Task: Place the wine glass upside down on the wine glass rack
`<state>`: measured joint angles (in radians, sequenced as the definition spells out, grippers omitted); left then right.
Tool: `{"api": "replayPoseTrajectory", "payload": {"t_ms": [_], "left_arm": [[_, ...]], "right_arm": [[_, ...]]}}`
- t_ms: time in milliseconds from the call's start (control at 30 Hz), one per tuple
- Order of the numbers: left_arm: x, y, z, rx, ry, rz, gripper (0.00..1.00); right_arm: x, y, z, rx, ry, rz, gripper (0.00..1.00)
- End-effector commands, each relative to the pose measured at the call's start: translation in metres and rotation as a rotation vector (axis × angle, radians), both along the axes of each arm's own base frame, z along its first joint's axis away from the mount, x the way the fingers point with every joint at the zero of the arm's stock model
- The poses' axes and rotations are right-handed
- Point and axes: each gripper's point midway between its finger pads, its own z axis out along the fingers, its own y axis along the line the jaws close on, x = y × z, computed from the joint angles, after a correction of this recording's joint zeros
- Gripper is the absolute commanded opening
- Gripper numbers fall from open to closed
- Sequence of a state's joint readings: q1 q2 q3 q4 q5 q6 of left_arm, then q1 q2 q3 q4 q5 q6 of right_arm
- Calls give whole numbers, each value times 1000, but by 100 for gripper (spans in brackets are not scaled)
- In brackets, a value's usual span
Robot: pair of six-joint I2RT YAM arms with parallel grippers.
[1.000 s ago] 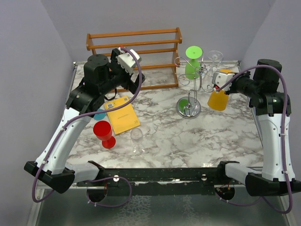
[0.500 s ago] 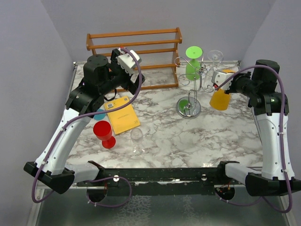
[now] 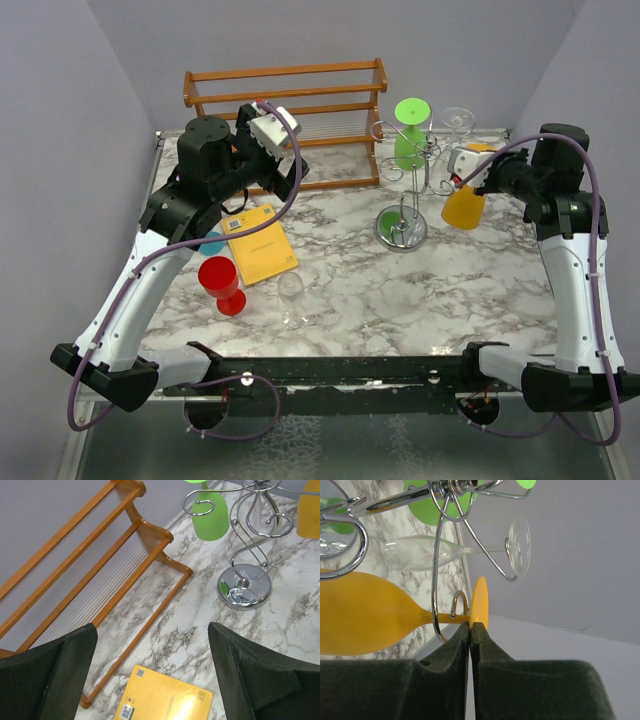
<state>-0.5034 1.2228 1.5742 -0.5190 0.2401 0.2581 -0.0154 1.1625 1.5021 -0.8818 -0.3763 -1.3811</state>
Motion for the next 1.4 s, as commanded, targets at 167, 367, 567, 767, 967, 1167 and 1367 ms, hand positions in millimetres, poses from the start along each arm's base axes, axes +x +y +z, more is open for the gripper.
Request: {"api": "replayPoseTrajectory", "payload": {"t_ms": [167, 367, 567, 767, 967, 1167, 1367], "left_arm": [[-6, 1, 6, -6, -17, -21, 96], [-5, 0, 5, -5, -17, -22, 96], [-6, 0, 5, -4, -17, -25, 96], [-6, 0, 5, -4, -16, -26, 96], [-7, 0, 4, 0, -18, -27, 96], [-6, 0, 3, 0, -15, -30, 96], [-7, 0, 3, 0, -16, -29, 96]], "right_arm": [[11, 13, 7, 46, -37, 68, 6], [10, 19, 3, 60, -27, 98, 10], [10, 24, 2, 74, -21, 122, 11], [8, 29, 2, 95, -16, 148, 14], [7, 32, 2, 104, -10, 161, 15], [4, 38, 1, 123, -2, 193, 18], [-2, 51, 6, 168, 5, 252, 23]]}}
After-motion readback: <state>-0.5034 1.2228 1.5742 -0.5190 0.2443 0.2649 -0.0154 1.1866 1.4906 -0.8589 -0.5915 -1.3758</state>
